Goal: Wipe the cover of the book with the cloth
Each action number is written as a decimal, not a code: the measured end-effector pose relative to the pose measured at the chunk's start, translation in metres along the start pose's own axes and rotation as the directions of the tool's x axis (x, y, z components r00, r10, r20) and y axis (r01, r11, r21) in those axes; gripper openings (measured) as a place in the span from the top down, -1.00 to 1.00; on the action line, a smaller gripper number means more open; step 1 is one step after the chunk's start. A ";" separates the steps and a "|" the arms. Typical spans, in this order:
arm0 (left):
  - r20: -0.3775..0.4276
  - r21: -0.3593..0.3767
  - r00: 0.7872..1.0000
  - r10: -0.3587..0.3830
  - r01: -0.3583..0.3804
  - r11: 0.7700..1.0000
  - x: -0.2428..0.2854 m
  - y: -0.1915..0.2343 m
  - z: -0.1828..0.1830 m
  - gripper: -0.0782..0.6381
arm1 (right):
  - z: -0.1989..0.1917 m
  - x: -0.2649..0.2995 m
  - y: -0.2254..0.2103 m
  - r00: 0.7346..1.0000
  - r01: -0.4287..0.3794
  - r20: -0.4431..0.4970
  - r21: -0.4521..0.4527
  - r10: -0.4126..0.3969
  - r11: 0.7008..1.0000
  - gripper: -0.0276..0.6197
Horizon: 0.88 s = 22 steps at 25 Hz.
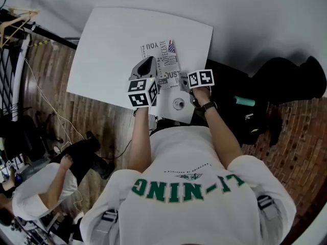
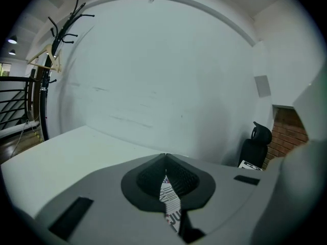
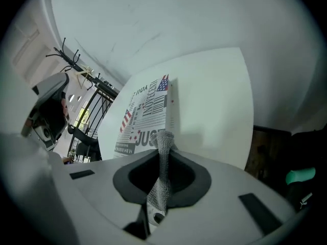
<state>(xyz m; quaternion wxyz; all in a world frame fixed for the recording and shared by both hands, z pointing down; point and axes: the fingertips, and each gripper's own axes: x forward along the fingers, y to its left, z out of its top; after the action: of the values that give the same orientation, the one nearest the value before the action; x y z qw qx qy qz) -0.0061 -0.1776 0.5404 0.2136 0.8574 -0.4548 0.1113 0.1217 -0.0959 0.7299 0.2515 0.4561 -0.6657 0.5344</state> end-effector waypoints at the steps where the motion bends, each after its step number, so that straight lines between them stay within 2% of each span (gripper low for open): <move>1: 0.000 0.004 1.000 -0.003 0.003 1.000 0.001 -0.003 0.001 0.75 | 0.000 -0.001 -0.001 1.000 -0.002 0.001 0.005 0.002 1.000 0.79; 4: 0.001 0.013 1.000 0.007 -0.007 1.000 0.000 -0.003 0.004 0.75 | 0.012 -0.002 0.009 0.998 -0.044 0.036 -0.001 0.044 0.999 0.79; 7: 0.017 0.025 0.999 0.041 -0.042 0.999 -0.004 0.008 0.017 0.75 | 0.053 -0.012 0.035 0.986 -0.082 0.140 -0.075 0.092 0.994 0.79; 10: 0.038 0.035 0.997 0.072 -0.073 0.997 -0.015 0.017 0.034 0.75 | 0.097 -0.037 0.066 0.960 -0.045 0.261 -0.201 0.097 0.979 0.79; 12: 0.066 0.039 0.994 0.089 -0.092 0.995 -0.024 0.018 0.050 0.75 | 0.126 -0.062 0.087 0.929 -0.014 0.352 -0.281 0.117 0.959 0.79; 14: 0.112 0.052 0.988 0.105 -0.112 0.992 -0.031 0.022 0.076 0.75 | 0.159 -0.091 0.113 0.875 0.014 0.454 -0.368 0.166 0.930 0.79; 16: 0.161 0.078 0.979 0.121 -0.135 0.988 -0.041 0.026 0.102 0.75 | 0.188 -0.126 0.144 0.803 0.074 0.554 -0.457 0.218 0.887 0.79; 18: 0.197 0.108 0.970 0.140 -0.163 0.981 -0.051 0.028 0.121 0.75 | 0.207 -0.159 0.169 0.732 0.148 0.634 -0.505 0.249 0.850 0.79; 20: 0.231 0.127 0.961 0.153 -0.186 0.974 -0.059 0.029 0.136 0.75 | 0.219 -0.187 0.185 0.672 0.189 0.690 -0.509 0.268 0.840 0.79; 22: 0.268 0.135 0.950 0.158 -0.199 0.971 -0.065 0.027 0.150 0.75 | 0.228 -0.212 0.195 0.613 0.212 0.739 -0.495 0.280 0.843 0.79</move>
<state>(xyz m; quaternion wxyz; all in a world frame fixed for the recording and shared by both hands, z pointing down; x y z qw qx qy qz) -0.0658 -0.2138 0.3902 0.0727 0.8342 -0.5438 0.0550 0.0830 -0.2360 0.3929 0.0392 0.5404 -0.8372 0.0745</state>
